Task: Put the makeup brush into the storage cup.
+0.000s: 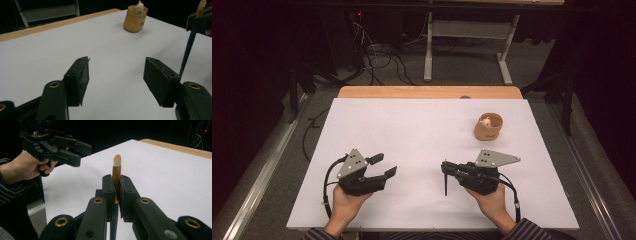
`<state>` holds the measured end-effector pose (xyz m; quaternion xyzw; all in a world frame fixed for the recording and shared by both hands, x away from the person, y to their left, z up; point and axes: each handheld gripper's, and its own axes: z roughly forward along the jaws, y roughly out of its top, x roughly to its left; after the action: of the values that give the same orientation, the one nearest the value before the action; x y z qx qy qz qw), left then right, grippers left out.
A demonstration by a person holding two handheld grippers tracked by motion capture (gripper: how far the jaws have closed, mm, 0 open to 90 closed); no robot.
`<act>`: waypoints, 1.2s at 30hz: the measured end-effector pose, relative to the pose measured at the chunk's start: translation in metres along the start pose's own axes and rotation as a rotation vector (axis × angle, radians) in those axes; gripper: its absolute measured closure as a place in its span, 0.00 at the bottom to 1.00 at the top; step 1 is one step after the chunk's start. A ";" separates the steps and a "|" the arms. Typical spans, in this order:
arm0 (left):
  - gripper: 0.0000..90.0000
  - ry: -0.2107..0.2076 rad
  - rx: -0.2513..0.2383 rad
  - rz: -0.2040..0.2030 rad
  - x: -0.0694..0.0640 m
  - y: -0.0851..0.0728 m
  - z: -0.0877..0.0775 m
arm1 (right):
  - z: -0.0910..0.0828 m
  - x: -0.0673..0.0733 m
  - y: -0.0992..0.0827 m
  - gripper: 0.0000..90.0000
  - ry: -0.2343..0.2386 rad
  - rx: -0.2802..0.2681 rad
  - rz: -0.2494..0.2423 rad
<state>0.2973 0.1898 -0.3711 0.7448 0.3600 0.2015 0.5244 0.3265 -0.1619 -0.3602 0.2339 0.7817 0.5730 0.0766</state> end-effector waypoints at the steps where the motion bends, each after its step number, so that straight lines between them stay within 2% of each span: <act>1: 0.42 0.013 -0.020 -0.019 0.005 -0.002 -0.003 | 0.000 0.000 0.000 0.96 -0.002 0.001 0.000; 3: 0.42 0.025 -0.025 -0.024 0.008 -0.003 -0.004 | 0.000 0.000 0.000 0.96 -0.003 -0.001 0.000; 4: 0.42 0.034 -0.036 -0.047 0.011 -0.005 -0.005 | -0.001 -0.001 0.000 0.96 -0.003 -0.002 0.007; 8: 0.42 0.053 -0.045 -0.053 0.015 -0.007 -0.006 | -0.003 -0.002 0.000 0.96 -0.005 -0.003 0.004; 15: 0.42 0.115 -0.035 -0.017 0.023 -0.014 -0.003 | -0.007 -0.005 0.000 0.96 -0.018 0.002 0.008; 19: 0.42 0.134 -0.030 -0.033 0.029 -0.018 -0.003 | -0.010 -0.008 0.001 0.96 -0.027 -0.002 0.015; 20: 0.42 0.155 -0.033 -0.033 0.032 -0.020 -0.003 | -0.012 -0.010 0.001 0.96 -0.031 -0.004 0.022; 27: 0.42 0.161 -0.041 -0.076 0.040 -0.024 -0.005 | -0.018 -0.016 0.002 0.96 -0.039 -0.006 0.033; 32: 0.42 0.168 -0.037 -0.079 0.041 -0.025 -0.005 | -0.022 -0.019 0.003 0.96 -0.045 -0.005 0.033; 36: 0.41 0.170 -0.032 -0.098 0.045 -0.028 -0.004 | -0.026 -0.023 0.004 0.96 -0.055 -0.006 0.036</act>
<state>0.3148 0.2315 -0.3988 0.6981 0.4362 0.2437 0.5128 0.3376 -0.1935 -0.3509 0.2636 0.7731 0.5700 0.0885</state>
